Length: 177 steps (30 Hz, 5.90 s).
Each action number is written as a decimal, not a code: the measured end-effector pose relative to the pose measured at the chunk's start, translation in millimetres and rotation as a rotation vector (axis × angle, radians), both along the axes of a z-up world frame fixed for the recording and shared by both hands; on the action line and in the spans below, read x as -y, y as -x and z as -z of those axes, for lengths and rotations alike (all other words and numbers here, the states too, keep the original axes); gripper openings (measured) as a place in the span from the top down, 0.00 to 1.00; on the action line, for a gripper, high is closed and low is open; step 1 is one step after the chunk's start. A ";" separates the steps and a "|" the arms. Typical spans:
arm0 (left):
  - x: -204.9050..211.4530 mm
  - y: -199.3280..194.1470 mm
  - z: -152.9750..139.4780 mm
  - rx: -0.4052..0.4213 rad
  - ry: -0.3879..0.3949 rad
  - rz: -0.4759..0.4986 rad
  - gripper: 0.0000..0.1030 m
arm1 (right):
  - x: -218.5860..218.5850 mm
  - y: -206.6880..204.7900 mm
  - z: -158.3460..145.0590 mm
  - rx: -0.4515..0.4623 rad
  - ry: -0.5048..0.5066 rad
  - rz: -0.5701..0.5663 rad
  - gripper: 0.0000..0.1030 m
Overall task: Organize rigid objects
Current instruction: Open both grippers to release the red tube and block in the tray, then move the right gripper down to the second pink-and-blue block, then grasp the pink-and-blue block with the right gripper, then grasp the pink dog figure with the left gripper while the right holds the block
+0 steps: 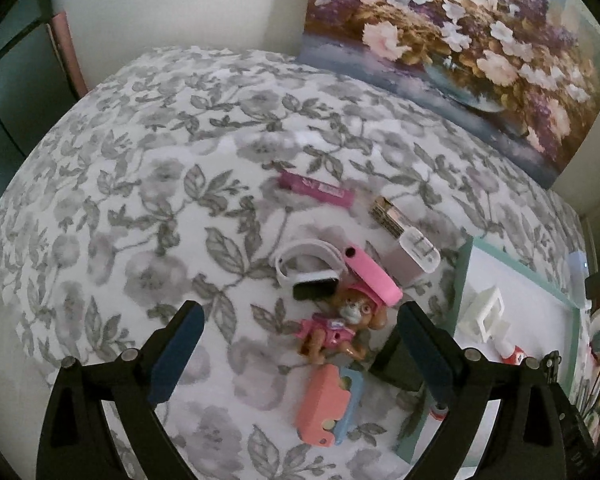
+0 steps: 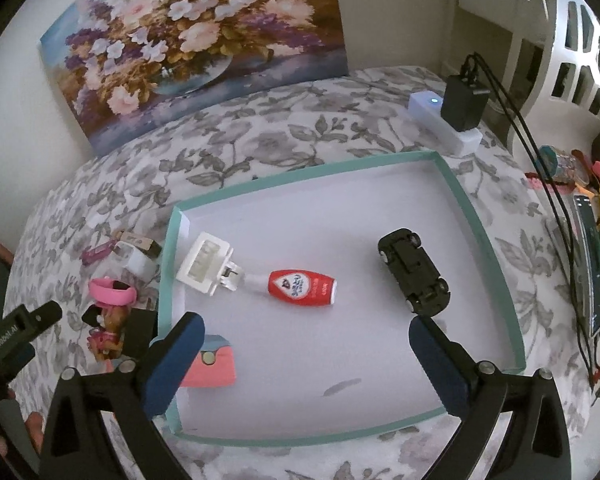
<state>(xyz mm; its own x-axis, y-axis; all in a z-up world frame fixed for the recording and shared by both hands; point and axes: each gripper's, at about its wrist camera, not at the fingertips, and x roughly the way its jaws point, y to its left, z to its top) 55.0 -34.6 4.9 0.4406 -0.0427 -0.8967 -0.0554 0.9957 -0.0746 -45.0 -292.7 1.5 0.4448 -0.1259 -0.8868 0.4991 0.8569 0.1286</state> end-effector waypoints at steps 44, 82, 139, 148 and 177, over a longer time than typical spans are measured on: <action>-76.8 -18.1 32.5 -0.155 -0.031 -0.016 0.05 | -166.5 -52.1 27.9 -0.048 -0.117 -0.390 0.00; -114.5 -19.8 69.4 -0.303 -0.073 -0.106 0.05 | -218.5 -60.7 79.3 -0.181 0.069 -0.446 0.40; 17.1 -31.3 59.6 -0.164 -0.036 0.229 0.10 | -53.2 -30.4 -2.7 0.130 -0.313 -0.121 0.66; 33.2 -35.8 73.5 -0.161 -0.060 0.260 0.24 | -48.0 -28.4 2.3 0.118 -0.322 -0.112 0.66; 13.4 -33.3 18.8 -0.050 0.094 0.204 0.71 | -33.9 -23.1 -0.4 0.149 -0.358 -0.069 0.66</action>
